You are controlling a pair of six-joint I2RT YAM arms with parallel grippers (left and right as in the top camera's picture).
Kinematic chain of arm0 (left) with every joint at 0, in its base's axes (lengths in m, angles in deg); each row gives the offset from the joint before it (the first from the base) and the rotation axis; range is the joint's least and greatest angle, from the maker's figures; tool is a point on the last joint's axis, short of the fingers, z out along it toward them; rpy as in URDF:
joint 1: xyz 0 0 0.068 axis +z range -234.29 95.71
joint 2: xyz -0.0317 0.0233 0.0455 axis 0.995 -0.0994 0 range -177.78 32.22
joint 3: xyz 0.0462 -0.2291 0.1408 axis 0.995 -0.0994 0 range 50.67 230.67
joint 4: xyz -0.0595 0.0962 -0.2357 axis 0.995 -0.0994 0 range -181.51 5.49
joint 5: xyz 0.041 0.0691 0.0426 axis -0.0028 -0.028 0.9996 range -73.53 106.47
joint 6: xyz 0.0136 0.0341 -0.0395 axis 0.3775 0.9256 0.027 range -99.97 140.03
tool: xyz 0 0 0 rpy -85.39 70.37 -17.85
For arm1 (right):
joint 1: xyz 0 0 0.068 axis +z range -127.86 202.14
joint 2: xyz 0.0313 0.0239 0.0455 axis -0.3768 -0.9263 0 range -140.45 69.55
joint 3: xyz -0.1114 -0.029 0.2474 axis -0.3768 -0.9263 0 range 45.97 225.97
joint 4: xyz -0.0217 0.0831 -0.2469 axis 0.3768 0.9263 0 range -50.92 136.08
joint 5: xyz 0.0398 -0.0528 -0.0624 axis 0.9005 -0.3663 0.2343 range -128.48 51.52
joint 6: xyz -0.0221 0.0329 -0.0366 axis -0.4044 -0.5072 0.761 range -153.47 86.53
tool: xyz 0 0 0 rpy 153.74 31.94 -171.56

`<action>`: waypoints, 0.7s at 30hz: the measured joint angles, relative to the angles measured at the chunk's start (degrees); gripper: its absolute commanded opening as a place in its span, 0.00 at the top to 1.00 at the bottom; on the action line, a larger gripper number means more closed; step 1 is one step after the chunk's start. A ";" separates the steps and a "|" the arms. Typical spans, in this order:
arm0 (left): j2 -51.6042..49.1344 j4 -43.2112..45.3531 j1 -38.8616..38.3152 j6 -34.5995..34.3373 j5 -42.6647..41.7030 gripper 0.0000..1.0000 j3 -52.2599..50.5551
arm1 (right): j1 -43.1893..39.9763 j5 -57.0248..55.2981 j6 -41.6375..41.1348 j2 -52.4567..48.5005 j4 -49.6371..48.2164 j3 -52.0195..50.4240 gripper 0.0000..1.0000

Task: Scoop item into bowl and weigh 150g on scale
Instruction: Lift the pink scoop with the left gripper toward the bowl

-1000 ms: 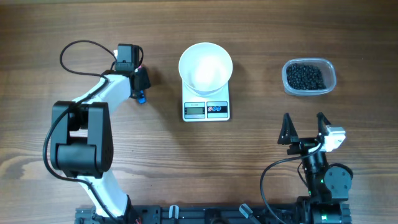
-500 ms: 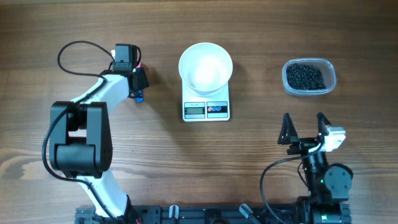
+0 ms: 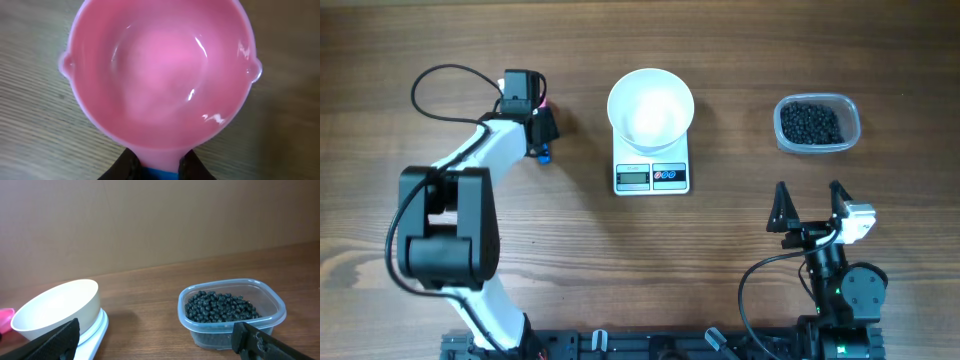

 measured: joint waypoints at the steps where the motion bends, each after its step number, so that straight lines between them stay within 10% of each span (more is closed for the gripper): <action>1: 1.57 -0.02 0.00 -0.26 0.00 0.96 0.00 | 0.00 0.00 0.00 0.00 0.00 0.00 0.00; 21: 28.24 -1.55 -0.55 -45.94 -26.91 0.96 1.90 | 0.00 0.00 0.00 0.00 0.00 0.00 0.00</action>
